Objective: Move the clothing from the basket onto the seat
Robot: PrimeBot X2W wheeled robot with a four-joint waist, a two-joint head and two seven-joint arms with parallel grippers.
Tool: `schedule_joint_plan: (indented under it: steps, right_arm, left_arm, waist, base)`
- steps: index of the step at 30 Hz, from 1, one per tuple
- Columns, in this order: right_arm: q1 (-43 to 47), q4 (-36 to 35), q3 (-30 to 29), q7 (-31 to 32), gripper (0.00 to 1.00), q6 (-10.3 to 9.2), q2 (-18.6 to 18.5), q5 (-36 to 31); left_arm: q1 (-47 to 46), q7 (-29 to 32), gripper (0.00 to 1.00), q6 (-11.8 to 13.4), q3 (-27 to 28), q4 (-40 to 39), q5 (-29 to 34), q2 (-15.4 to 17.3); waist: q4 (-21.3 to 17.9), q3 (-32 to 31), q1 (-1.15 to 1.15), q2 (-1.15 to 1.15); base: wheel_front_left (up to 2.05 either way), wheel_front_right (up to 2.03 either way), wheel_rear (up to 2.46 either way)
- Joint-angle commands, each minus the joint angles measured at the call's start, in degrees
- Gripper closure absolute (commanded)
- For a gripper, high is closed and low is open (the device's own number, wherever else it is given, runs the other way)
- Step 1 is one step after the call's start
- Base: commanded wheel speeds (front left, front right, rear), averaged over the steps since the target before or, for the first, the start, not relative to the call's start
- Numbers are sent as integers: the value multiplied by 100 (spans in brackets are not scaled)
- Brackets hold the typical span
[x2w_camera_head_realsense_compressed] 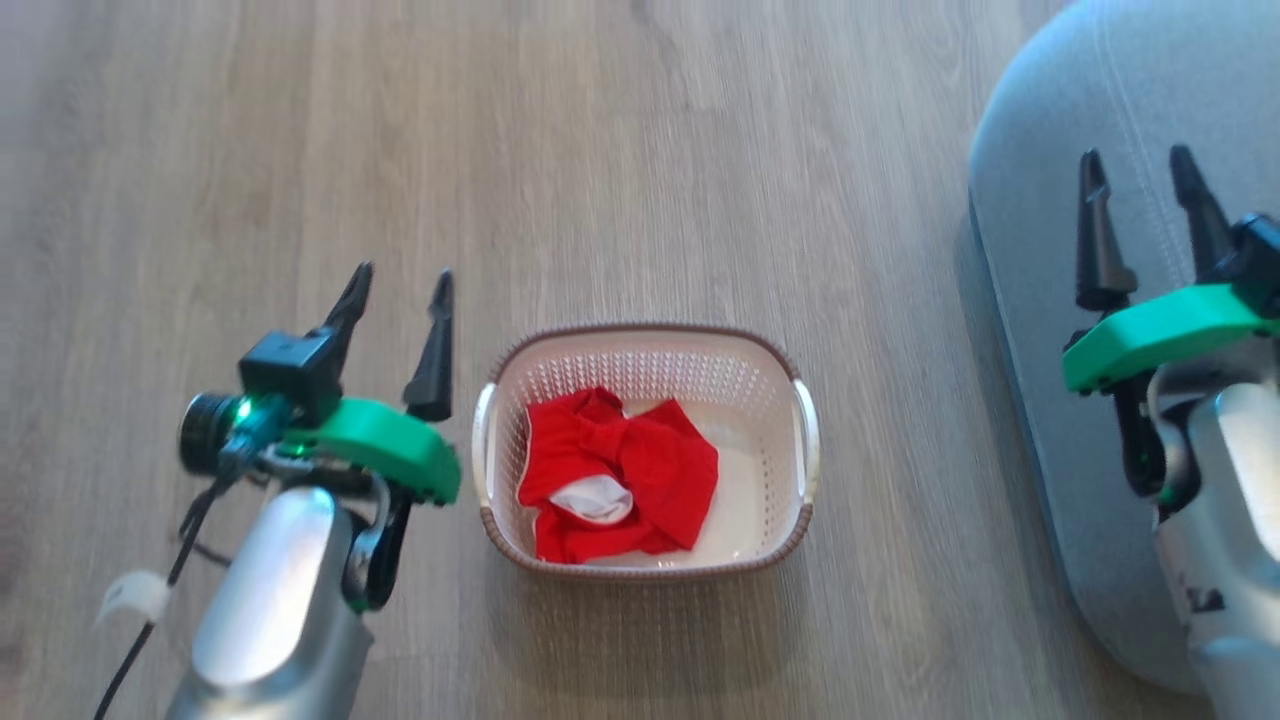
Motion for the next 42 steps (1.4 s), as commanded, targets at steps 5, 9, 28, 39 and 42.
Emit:
schedule_joint_plan:
  steps: [5, 9, 28, 39, 42]
  right_arm:
    - [232, -249, 118, -28, 0, 40, 132, -54]
    - [505, -327, 147, -28, 0, 40, 259, -140]
    - [1776, -520, 27, -28, 0, 40, 782, -475]
    - [1843, -590, -21, -28, 0, 40, 843, -521]
    - [1830, -602, -5, -28, 0, 40, 847, -516]
  left_arm:
    - [208, -28, 0, 58, 625, -304, 177, 34]
    - [539, -28, 0, 89, 947, -462, 341, 11]
    - [2163, -28, 0, 119, 1818, -1415, 658, -294]
    - [2165, -28, 0, 168, 1678, -1461, 623, -306]
    - [2145, -28, 0, 188, 1631, -1480, 617, -306]
  waist:
    - [77, -296, 1, 0]
    - [40, -403, 1, 0]
    - [-26, -847, 1, 0]
    - [-11, -796, 1, 0]
    - [-14, -769, 1, 0]
  base:
    - [0, 0, 0]
    - [0, 0, 0]
    - [0, 0, 0]
    - [0, 0, 0]
    - [0, 0, 0]
